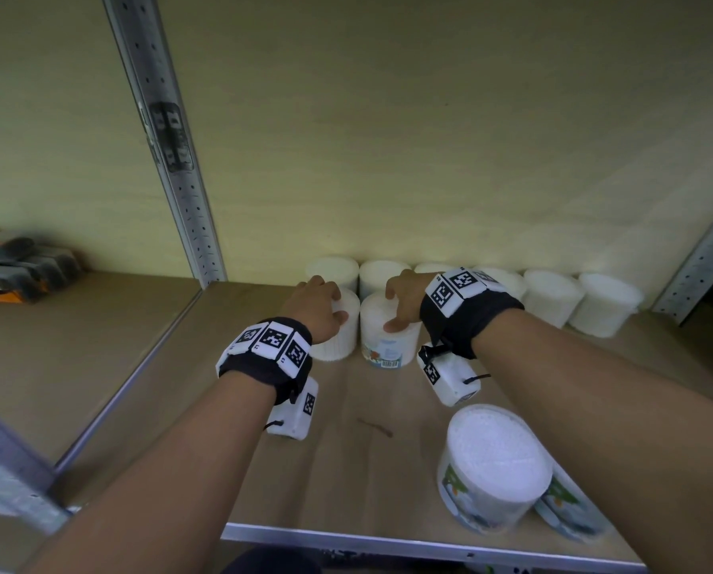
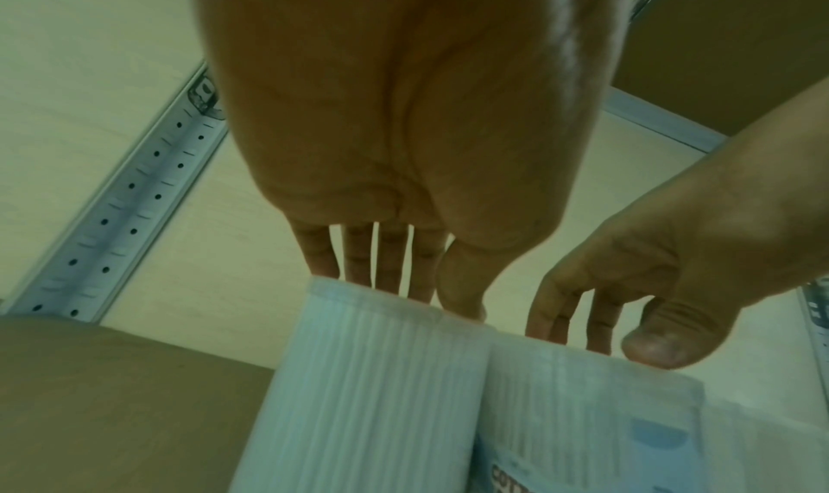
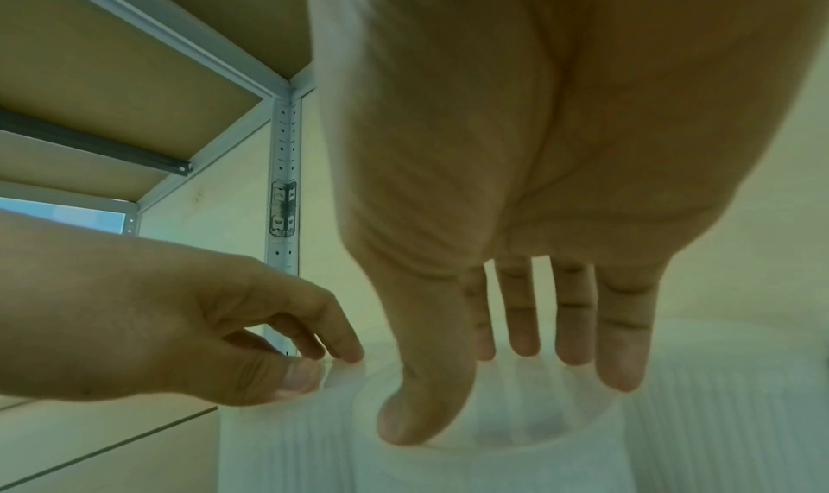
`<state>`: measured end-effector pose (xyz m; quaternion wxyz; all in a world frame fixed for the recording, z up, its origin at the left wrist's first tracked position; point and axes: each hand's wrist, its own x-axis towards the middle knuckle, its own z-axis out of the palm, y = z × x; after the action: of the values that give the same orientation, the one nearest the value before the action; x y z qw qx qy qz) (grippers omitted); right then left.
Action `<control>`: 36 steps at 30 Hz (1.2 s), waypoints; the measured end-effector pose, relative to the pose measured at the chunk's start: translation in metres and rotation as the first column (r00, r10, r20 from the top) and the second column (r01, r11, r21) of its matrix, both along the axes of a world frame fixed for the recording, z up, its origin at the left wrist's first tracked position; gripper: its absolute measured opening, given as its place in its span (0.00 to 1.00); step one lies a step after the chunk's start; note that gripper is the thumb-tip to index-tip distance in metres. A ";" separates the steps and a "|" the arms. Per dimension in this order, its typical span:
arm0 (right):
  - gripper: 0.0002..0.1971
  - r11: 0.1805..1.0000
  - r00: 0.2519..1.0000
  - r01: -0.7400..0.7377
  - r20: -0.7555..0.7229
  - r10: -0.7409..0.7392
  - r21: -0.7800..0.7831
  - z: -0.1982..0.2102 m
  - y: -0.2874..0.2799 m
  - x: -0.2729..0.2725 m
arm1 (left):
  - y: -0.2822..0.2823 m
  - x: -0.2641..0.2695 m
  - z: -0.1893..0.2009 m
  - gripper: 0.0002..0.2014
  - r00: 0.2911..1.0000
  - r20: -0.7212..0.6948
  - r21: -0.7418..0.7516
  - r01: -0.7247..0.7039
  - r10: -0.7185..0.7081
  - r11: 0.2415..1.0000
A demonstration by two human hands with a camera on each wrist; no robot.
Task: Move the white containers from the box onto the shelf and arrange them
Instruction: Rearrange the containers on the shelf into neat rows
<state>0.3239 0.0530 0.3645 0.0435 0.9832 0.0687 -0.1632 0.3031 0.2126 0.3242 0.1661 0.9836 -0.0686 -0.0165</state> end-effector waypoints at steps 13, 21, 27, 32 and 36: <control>0.31 0.996 0.999 -0.035 0.008 0.034 0.079 0.015 -0.002 -0.008 | 0.000 0.000 -0.001 0.21 1.000 0.018 0.013 -0.002 0.002 1.000; 0.55 1.000 1.000 -0.012 0.028 0.012 -0.004 -0.020 -0.003 0.031 | 0.000 0.001 -0.001 0.21 1.000 0.020 0.015 -0.007 0.007 1.000; 0.35 0.995 0.997 -0.075 -0.018 0.074 -0.065 0.010 0.005 -0.008 | 0.000 0.001 -0.001 0.21 1.000 0.011 0.007 -0.004 0.004 1.000; 0.36 0.990 0.992 -0.125 -0.005 0.125 -0.070 0.010 0.000 -0.010 | 0.000 0.001 0.000 0.21 1.000 0.015 0.006 -0.001 0.001 1.000; 0.36 0.986 0.987 -0.160 0.003 0.160 -0.040 0.009 -0.006 -0.008 | 0.000 0.001 0.001 0.21 1.000 0.011 0.007 0.009 -0.009 1.000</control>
<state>0.3162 0.0474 0.3736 0.0762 0.9740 0.1440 -0.1572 0.3042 0.2126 0.3247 0.1623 0.9839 -0.0738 -0.0120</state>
